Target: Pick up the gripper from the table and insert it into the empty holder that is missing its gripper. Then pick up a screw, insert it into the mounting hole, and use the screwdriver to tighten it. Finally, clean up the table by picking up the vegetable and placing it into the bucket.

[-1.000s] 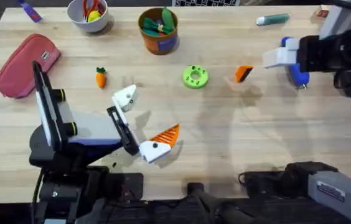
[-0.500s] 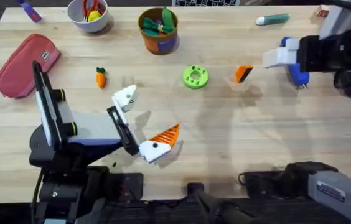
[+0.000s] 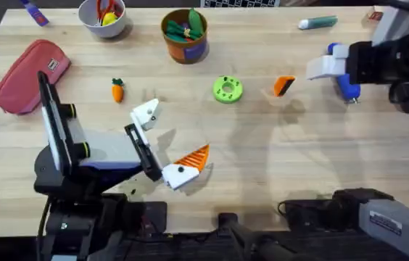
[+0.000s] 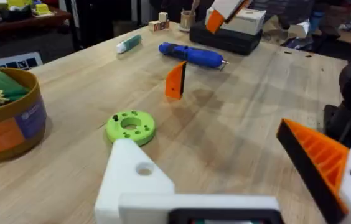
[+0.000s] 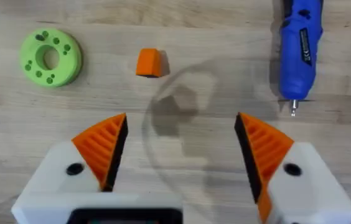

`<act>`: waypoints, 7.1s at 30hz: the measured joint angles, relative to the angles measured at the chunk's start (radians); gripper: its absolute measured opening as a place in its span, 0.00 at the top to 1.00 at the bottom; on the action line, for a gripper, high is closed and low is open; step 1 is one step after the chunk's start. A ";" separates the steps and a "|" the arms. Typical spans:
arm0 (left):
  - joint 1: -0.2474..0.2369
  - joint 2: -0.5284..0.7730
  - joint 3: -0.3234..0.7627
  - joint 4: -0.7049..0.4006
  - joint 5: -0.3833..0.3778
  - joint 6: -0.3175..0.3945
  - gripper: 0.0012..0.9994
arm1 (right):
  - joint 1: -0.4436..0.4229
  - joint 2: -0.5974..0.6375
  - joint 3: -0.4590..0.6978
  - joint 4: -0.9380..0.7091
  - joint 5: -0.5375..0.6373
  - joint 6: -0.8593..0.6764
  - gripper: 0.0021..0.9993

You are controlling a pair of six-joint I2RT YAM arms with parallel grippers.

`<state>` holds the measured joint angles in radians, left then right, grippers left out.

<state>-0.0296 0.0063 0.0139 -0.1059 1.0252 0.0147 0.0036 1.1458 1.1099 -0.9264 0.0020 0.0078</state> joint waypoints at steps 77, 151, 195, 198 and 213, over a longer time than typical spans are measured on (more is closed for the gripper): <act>0.000 0.000 0.000 0.000 0.000 0.000 0.00 | 0.140 0.327 0.300 0.034 -0.517 0.052 0.99; 0.000 0.000 0.000 0.000 0.001 -0.006 0.00 | 0.496 0.720 -0.047 0.919 -1.509 0.532 0.99; 0.002 0.000 0.000 0.001 -0.020 -0.008 0.00 | 0.566 0.799 0.079 0.921 -1.465 0.577 0.99; 0.002 0.000 0.000 0.001 -0.020 -0.008 0.00 | 0.566 0.799 0.079 0.921 -1.465 0.577 0.99; 0.002 0.000 0.000 0.001 -0.020 -0.008 0.00 | 0.566 0.798 0.079 0.921 -1.465 0.577 0.99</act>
<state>-0.0277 0.0063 0.0139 -0.1051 1.0054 0.0067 0.5694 1.9442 1.1885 -0.0058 -1.4631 0.5846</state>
